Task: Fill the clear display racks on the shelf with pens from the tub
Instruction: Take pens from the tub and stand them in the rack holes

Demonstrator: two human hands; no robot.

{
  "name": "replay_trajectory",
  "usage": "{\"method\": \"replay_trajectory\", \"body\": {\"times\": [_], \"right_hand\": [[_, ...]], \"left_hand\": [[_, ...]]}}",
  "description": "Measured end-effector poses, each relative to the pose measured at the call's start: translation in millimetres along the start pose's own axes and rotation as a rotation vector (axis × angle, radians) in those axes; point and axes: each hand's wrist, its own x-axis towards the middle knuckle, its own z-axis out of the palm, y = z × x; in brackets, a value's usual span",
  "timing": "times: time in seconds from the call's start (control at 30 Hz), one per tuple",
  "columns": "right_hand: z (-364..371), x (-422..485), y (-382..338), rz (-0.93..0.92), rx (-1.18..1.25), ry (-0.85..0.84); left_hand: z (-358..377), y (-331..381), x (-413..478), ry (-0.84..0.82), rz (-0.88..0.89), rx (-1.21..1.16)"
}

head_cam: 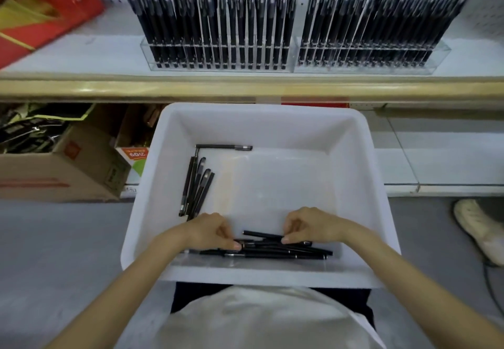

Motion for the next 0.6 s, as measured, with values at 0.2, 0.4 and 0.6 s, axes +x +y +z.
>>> {"method": "replay_trajectory", "body": {"times": [0.2,0.4,0.6], "right_hand": [[5.3,2.8,2.5,0.068,0.063,-0.079],[6.2,3.5,0.9,0.067,0.092,-0.07],[7.6,3.0,-2.3,0.067,0.129,-0.056]], "left_hand": [[1.3,-8.3,1.7,-0.057,0.013,-0.099],[-0.5,-14.0,5.8,-0.047,0.034,-0.177],[-2.4,-17.1,7.7,-0.076,0.051,-0.174]]}}
